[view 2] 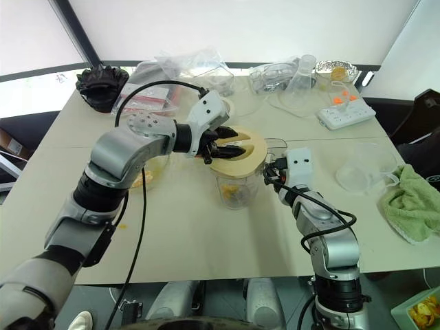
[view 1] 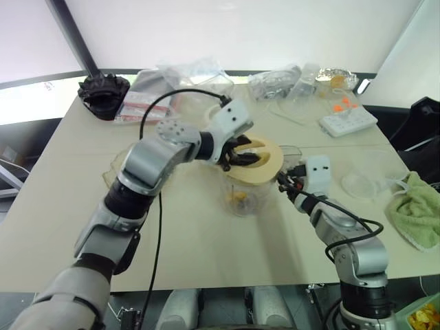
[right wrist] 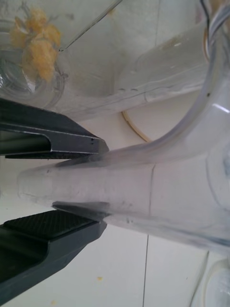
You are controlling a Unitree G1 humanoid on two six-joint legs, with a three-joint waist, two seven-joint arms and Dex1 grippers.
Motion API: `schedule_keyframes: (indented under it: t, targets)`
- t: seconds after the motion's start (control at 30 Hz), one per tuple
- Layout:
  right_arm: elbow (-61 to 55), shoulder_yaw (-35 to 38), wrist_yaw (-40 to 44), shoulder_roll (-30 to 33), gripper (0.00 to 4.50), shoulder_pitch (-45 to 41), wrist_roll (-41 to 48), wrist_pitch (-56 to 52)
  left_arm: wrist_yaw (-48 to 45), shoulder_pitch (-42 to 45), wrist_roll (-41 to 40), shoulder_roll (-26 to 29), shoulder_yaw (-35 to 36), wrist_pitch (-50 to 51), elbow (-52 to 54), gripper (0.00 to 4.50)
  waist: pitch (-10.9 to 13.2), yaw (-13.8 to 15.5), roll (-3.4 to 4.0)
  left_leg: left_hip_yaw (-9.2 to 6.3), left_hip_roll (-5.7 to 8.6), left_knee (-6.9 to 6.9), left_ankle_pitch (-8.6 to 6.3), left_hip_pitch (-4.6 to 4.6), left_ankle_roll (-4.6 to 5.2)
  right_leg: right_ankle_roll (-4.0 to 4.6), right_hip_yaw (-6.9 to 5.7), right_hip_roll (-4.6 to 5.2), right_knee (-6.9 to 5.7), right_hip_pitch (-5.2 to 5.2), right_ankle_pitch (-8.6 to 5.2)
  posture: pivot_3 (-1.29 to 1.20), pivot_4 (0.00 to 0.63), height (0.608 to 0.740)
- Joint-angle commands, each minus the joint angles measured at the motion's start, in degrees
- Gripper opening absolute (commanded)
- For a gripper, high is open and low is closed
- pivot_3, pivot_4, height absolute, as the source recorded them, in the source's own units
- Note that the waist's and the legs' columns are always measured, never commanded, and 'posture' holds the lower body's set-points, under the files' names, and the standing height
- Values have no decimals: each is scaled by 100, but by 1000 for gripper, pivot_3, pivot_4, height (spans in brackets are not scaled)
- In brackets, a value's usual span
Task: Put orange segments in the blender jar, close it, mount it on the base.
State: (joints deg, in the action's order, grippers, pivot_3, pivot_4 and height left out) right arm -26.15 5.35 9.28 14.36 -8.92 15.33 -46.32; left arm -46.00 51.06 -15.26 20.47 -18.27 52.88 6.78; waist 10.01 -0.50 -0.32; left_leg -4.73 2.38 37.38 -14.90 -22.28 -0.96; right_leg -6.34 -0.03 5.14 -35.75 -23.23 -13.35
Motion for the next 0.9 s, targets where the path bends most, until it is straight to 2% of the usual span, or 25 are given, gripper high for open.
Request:
schedule_keyframes:
  t: [0.03,0.2,0.3,0.4,0.53,0.63,0.73,0.9]
  targets:
    - [-824,512,7,24,827,-215,241,401,322,-461,261,186,120,-72,-744,2545,1,8,2,0,0,-3,1,-1,-1,0,0,0,2,-1,0,0,150,740]
    - [-850,490,-25,0,827,-147,232,407,383,-467,-102,-108,648,-512,-726,2545,3,33,3,1,1,-11,1,-8,-1,-1,-1,0,20,-4,1,0,150,740]
    - [-841,468,-27,-6,827,-89,220,436,470,-432,-640,-515,1300,-619,-666,2545,10,48,3,4,3,-16,1,-20,-1,-15,0,1,29,-15,10,0,150,740]
    - [-849,471,-26,-31,827,-76,224,424,898,-295,-859,-883,1883,-987,-850,2545,26,58,9,5,4,-23,1,-31,-1,-19,0,1,30,-31,12,0,150,740]
    - [-867,476,-16,-42,827,-71,233,411,1398,15,-969,-1082,2432,-1332,-1170,2545,34,53,15,7,9,-28,1,-37,-2,-18,1,-7,25,-43,13,0,150,740]
    - [-900,490,1,-26,827,-54,265,395,1712,274,-933,-968,2736,-1595,-1385,2545,37,47,15,7,13,-28,1,-37,-3,-18,1,-7,25,-43,13,0,150,740]
    - [-907,553,32,27,827,-105,333,340,1848,394,-900,-631,2947,-1712,-1462,2545,38,4,16,8,15,-28,2,-37,-3,-18,1,-7,24,-43,14,0,150,740]
    - [-822,831,133,255,827,-427,549,115,1558,-262,-1081,64,2967,-1493,-607,2545,47,-59,31,12,15,-34,2,-35,-3,-17,6,-8,24,-46,14,0,150,740]
